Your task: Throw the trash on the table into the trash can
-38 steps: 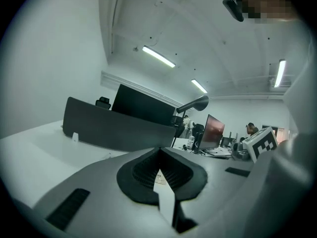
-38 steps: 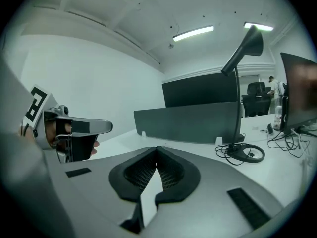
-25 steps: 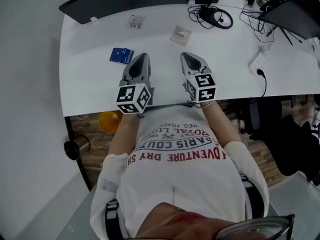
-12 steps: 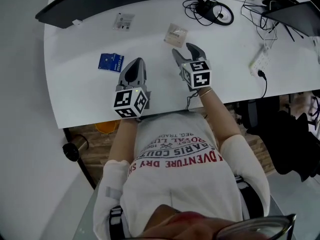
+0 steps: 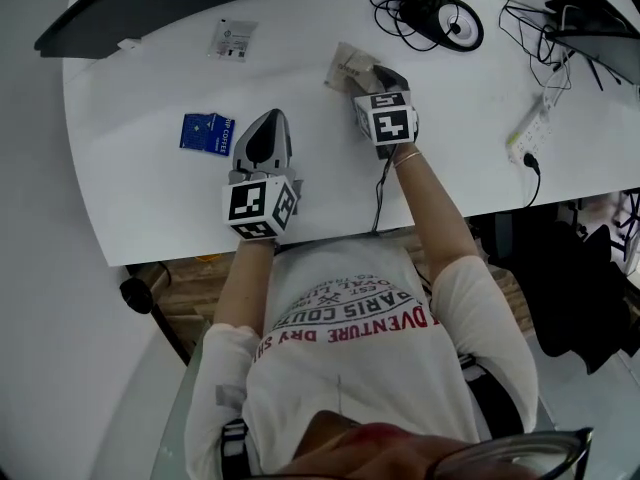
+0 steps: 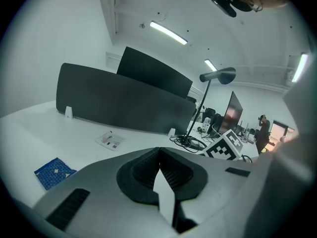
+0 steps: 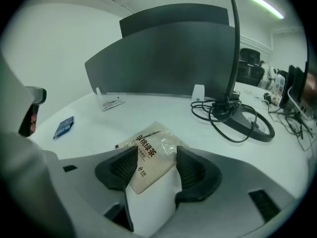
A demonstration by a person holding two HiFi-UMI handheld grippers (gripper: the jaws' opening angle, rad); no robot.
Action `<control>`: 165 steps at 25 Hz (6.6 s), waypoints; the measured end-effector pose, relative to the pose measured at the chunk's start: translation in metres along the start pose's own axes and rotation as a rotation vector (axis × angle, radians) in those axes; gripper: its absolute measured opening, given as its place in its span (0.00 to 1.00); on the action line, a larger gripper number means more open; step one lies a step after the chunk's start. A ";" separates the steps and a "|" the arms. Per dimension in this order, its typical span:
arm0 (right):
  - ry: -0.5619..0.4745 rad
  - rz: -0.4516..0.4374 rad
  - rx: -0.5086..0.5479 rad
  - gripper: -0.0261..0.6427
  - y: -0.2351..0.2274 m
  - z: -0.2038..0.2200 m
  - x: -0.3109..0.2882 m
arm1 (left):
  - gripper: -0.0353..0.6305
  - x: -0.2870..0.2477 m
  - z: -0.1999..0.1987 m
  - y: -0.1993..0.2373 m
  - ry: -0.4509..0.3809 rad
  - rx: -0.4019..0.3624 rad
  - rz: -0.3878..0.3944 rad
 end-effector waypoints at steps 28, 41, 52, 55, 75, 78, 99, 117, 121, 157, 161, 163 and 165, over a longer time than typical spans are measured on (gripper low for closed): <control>-0.134 -0.399 0.301 0.08 0.177 -0.048 0.060 | 0.09 0.138 0.014 0.053 -0.155 0.157 -0.297; -0.009 -0.877 0.753 0.08 0.522 0.008 0.068 | 0.09 0.410 0.176 0.161 -0.308 0.580 -0.874; 0.260 -1.047 1.026 0.08 0.743 0.175 0.030 | 0.09 0.533 0.348 0.234 -0.312 0.864 -1.043; 0.323 -1.002 1.103 0.08 0.766 0.223 -0.016 | 0.09 0.533 0.397 0.256 -0.292 0.937 -1.058; 0.562 -0.735 1.257 0.09 0.758 0.463 -0.296 | 0.09 0.410 0.655 0.311 -0.231 1.213 -1.016; 0.595 -0.668 1.248 0.38 0.754 0.465 -0.303 | 0.09 0.409 0.655 0.305 -0.224 1.212 -1.014; 0.319 -0.938 1.087 0.08 0.758 0.276 -0.051 | 0.09 0.496 0.454 0.248 -0.215 1.005 -1.026; -0.214 -0.847 0.666 0.08 0.546 0.001 0.150 | 0.09 0.422 0.139 0.177 -0.289 0.389 -0.654; -0.306 -0.688 0.518 0.08 0.449 -0.029 0.161 | 0.09 0.361 0.079 0.148 -0.283 0.231 -0.484; -0.426 -0.216 -0.028 0.08 0.105 -0.004 0.190 | 0.09 0.126 -0.020 -0.034 -0.170 -0.105 0.021; -0.397 -0.235 -0.006 0.08 0.107 -0.002 0.182 | 0.09 0.126 -0.009 -0.027 -0.156 -0.065 -0.016; -0.378 -0.245 0.015 0.08 0.110 -0.003 0.176 | 0.09 0.128 -0.004 -0.023 -0.148 -0.044 -0.035; -0.356 -0.256 0.034 0.08 0.117 -0.005 0.168 | 0.09 0.131 0.001 -0.016 -0.135 -0.024 -0.050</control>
Point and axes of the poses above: the fingertips, and each gripper's own axes: x backward along the fingers, y to its left, z out of its underside, the point moved 9 cm from there along x, backward along the fingers, and after that the axes turned 7 degrees about y, right-handed, at the moved point
